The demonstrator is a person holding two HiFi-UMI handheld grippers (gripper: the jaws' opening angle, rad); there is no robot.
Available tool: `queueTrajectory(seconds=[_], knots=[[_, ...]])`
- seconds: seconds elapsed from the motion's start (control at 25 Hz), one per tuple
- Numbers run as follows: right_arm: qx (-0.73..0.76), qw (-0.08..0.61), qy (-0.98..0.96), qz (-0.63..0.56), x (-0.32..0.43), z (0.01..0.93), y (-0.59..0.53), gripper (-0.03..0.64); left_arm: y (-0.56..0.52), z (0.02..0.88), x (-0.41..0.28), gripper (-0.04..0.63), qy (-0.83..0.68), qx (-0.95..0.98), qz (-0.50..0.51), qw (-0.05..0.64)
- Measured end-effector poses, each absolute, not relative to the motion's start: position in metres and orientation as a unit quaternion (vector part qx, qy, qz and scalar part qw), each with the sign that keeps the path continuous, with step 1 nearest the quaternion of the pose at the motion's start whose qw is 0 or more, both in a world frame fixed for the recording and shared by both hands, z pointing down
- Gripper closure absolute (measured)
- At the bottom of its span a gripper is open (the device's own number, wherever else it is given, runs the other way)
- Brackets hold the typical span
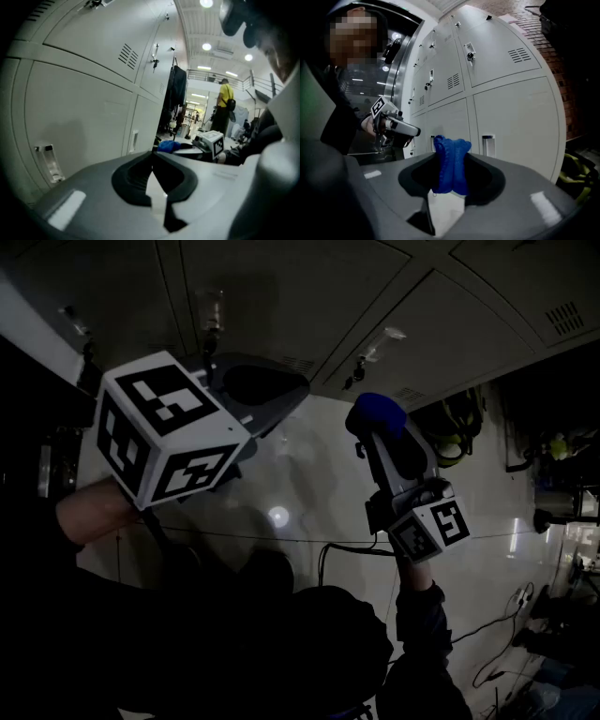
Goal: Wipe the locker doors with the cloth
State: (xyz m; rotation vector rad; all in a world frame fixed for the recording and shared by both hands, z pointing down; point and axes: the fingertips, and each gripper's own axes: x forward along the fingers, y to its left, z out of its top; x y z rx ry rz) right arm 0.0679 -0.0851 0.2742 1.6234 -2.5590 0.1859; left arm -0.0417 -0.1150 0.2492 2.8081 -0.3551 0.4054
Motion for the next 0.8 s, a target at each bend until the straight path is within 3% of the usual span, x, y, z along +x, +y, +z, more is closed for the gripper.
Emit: queueTrajectory(seconds=[0.28, 0.48, 0.8], knots=[[0.59, 0.03, -0.801, 0.093, 0.089, 0.235, -0.112, 0.463, -0.125, 0.24, -0.04, 0.595, -0.067, 0.984, 0.114, 0.116], [0.62, 0.09, -0.777, 0.053, 0.106, 0.189, -0.13, 0.463, -0.132, 0.224, -0.031, 0.595, -0.047, 0.991, 0.079, 0.098], [0.628, 0.109, -0.771, 0.004, 0.12, 0.139, -0.167, 0.463, -0.136, 0.203, -0.025, 0.595, -0.033, 0.993, 0.049, 0.097]])
